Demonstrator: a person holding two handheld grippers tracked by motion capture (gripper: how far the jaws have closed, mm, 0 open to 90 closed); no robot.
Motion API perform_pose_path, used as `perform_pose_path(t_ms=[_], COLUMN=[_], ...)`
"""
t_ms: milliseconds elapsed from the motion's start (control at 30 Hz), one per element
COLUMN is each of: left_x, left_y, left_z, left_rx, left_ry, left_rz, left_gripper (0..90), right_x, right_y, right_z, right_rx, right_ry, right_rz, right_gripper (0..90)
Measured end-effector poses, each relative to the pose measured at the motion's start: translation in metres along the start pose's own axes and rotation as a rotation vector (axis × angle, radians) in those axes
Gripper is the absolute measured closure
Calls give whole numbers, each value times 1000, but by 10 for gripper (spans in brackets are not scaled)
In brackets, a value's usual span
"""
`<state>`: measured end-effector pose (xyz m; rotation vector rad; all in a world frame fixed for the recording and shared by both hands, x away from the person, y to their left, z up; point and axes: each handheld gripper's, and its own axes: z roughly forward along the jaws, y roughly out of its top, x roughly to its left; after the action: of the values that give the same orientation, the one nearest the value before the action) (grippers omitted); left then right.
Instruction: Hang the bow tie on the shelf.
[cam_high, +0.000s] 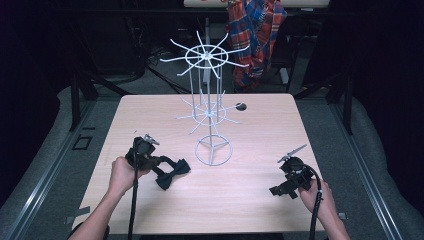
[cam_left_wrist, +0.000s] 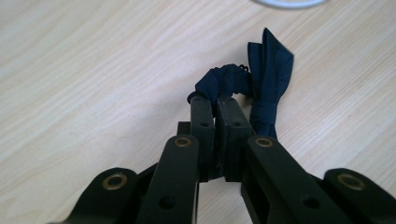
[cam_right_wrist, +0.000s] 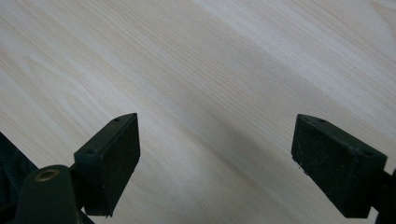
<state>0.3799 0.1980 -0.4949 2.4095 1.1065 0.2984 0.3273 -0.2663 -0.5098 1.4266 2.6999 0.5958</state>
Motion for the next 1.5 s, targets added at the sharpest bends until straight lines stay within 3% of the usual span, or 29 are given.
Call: perform_pose_path(t_ms=[100,600,1500], left_x=[-1,1,11], left_y=[1,8,19], left_z=[-6,-29,-47], left_rx=[-22,-106,-178], left_ry=[1,24,29], left_rz=[0,-12,-76], left_gripper=[869,869,869], right_x=[-1,-1,0], right_y=[0,0,1], right_z=[-1,0,0], right_rx=[19,13,17], right_ry=[-7,1,-8], right_rz=[-15,-6,-18], right_gripper=[153,153,153])
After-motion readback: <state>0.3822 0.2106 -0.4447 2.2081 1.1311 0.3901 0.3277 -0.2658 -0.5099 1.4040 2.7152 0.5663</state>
